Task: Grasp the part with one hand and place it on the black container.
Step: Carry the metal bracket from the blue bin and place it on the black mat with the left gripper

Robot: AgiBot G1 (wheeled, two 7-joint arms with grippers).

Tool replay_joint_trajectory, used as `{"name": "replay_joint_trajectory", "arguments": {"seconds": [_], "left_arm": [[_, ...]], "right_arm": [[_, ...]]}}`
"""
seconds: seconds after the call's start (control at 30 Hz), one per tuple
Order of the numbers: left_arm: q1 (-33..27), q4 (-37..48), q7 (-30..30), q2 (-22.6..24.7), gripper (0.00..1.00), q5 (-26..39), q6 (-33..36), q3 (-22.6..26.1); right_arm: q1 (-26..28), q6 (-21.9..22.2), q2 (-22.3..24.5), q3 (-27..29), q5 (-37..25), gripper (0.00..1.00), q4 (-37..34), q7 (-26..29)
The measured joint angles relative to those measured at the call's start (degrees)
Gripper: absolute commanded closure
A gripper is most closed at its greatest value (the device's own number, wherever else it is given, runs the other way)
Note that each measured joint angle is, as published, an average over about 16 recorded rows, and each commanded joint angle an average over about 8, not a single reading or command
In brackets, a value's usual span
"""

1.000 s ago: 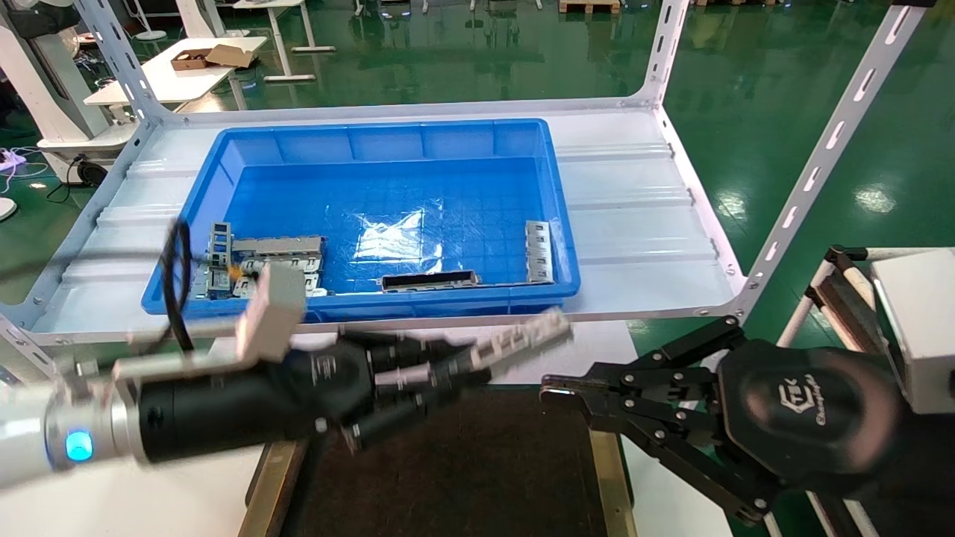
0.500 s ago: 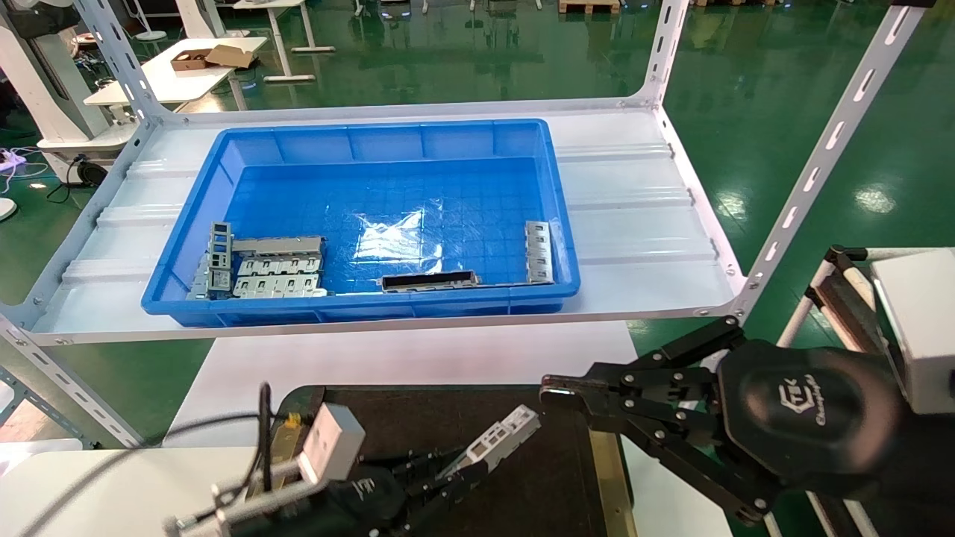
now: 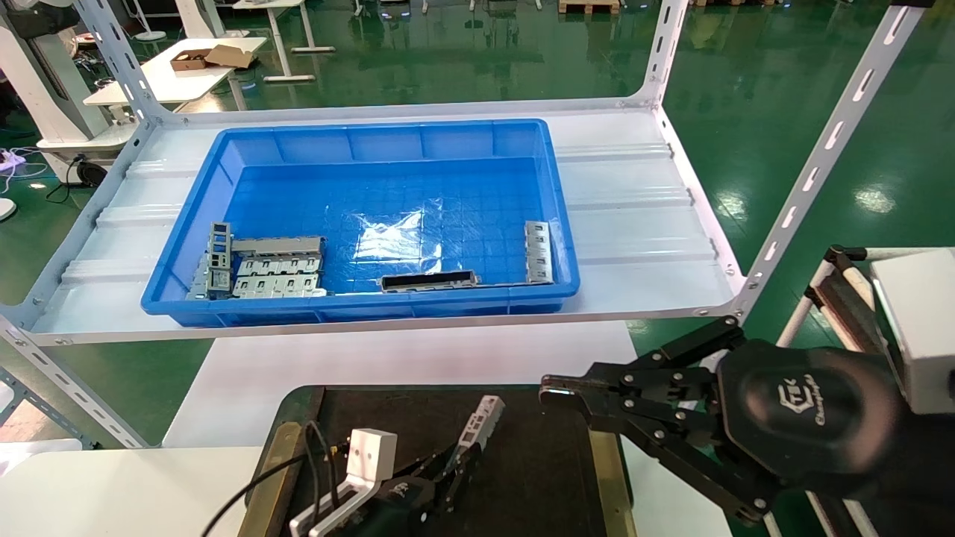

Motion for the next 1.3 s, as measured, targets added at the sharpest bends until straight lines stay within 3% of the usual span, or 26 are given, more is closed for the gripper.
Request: {"name": "replay_joint_trajectory", "arguments": {"seconds": [0.47,0.77,1.13,1.2,1.3], "left_arm": [[-4.2,11.2,-0.5,11.0,1.0,-1.3,-15.3,4.7],[-6.5,17.3,-1.0,14.5,1.0,-2.6,-18.1,5.8],[-7.7,20.3,-3.6,15.6,1.0,-3.8,-19.9,7.7],[-7.8,20.6,-4.2,15.6,0.91,-3.9,-20.3,8.1],[-8.0,21.0,-5.1,15.7,0.55,-4.1,-20.8,8.8]], "right_arm": [[0.0,0.0,0.0,0.0,0.0,1.0,0.0,0.0],[0.0,0.0,0.0,0.0,0.0,1.0,0.0,0.0],[0.0,0.0,0.0,0.0,0.0,1.0,0.0,0.0],[0.0,0.0,0.0,0.0,0.0,0.92,0.0,0.0],[0.0,0.0,0.0,0.0,0.0,0.57,0.0,0.0]]}}
